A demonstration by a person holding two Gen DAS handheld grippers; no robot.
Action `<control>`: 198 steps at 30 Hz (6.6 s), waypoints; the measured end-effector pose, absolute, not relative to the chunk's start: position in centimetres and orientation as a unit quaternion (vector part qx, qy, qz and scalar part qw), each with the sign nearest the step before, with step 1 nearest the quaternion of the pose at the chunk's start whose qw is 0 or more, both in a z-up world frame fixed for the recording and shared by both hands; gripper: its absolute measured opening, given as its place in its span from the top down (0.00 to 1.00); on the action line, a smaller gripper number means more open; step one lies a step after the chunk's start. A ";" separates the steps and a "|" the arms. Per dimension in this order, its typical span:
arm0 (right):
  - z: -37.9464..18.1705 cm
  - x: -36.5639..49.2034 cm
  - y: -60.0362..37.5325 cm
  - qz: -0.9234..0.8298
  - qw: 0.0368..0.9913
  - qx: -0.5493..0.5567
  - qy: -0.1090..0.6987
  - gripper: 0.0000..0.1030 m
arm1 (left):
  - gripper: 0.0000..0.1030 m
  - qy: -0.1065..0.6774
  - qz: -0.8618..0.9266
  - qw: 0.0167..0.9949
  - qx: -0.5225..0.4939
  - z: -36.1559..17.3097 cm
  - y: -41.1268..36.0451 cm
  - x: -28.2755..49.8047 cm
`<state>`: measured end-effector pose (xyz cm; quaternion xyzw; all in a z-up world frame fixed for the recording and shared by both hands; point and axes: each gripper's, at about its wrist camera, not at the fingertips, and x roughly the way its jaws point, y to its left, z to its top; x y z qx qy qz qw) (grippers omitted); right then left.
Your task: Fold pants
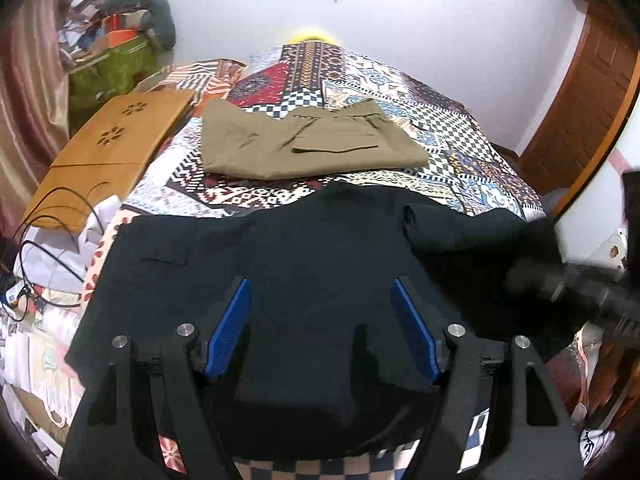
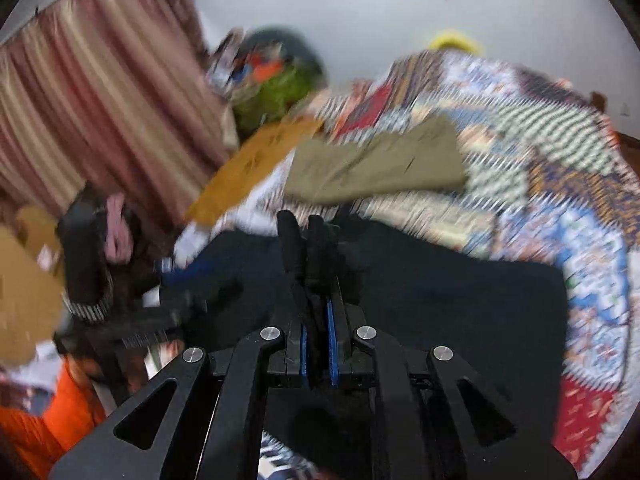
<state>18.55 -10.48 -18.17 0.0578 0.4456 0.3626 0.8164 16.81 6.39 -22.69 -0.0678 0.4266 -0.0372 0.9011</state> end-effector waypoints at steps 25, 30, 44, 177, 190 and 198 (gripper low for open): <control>-17.2 19.6 -17.8 0.257 0.860 -0.008 0.440 0.40 | 0.30 0.440 -0.108 0.892 0.008 -22.4 -1.8 18.7; -20.5 19.5 -20.3 0.226 0.846 -0.017 0.482 0.40 | 0.30 0.476 -0.103 0.872 0.043 -25.8 -3.1 18.8; -22.4 16.5 -23.0 0.223 0.838 0.037 0.496 0.40 | 0.24 0.475 -0.108 0.873 0.013 -26.8 -1.9 17.6; -17.8 13.5 -30.4 0.135 0.895 0.095 0.414 0.39 | 0.43 0.422 -0.319 0.845 0.080 -20.0 -16.6 15.5; -17.3 14.9 -25.4 0.182 0.893 0.052 0.409 0.39 | 0.36 0.416 -0.186 0.886 0.080 -20.4 -7.7 19.6; -20.3 14.6 -24.9 0.185 0.870 0.061 0.452 0.39 | 0.34 0.443 -0.186 0.872 0.095 -24.3 -6.7 19.2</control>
